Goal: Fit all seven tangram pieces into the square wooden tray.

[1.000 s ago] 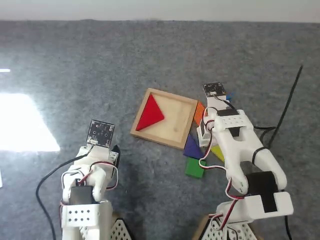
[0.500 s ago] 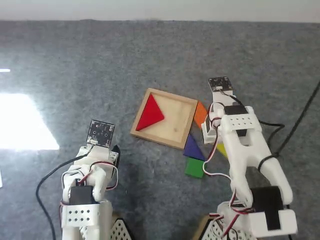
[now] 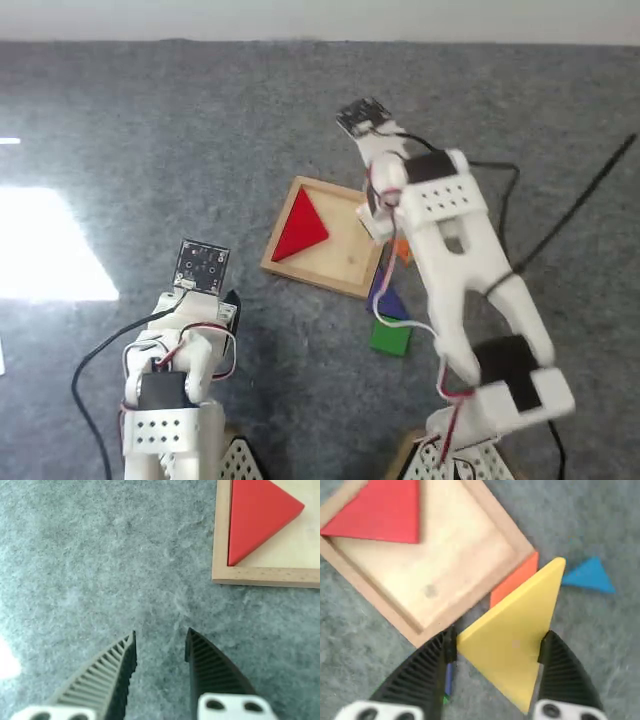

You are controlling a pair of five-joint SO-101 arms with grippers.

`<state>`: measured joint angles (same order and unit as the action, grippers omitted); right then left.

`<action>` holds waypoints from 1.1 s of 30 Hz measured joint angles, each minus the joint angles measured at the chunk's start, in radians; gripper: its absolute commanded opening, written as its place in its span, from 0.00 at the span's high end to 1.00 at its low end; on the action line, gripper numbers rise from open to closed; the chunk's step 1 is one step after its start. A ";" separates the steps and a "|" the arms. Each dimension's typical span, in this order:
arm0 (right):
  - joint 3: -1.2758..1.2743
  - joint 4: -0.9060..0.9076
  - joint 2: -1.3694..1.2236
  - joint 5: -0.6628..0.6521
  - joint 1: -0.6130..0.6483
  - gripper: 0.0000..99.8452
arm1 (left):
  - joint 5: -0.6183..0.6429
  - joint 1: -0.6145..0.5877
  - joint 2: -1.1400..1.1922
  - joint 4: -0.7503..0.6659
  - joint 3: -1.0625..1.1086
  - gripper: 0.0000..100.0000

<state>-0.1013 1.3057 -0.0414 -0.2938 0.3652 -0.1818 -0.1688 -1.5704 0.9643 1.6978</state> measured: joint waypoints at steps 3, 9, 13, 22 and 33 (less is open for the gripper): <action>0.244 0.101 -0.172 -0.058 0.046 0.83 | 0.000 0.000 0.000 0.000 0.000 0.85; 0.568 0.172 -0.459 -0.173 0.104 0.83 | 0.000 0.000 0.000 0.000 0.000 0.85; 0.629 0.195 -0.523 -0.190 0.104 0.83 | 0.000 0.000 0.000 0.000 0.000 0.85; 0.646 0.199 -0.514 -0.118 -0.087 0.78 | 0.000 0.000 0.000 0.000 0.000 0.85; 0.051 -0.152 -0.190 -0.110 -0.084 0.78 | 0.000 0.000 0.000 0.000 0.000 0.85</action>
<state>-0.0506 1.1538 -0.2317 -0.4043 0.2808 -0.1818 -0.1688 -1.5704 0.9643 1.6978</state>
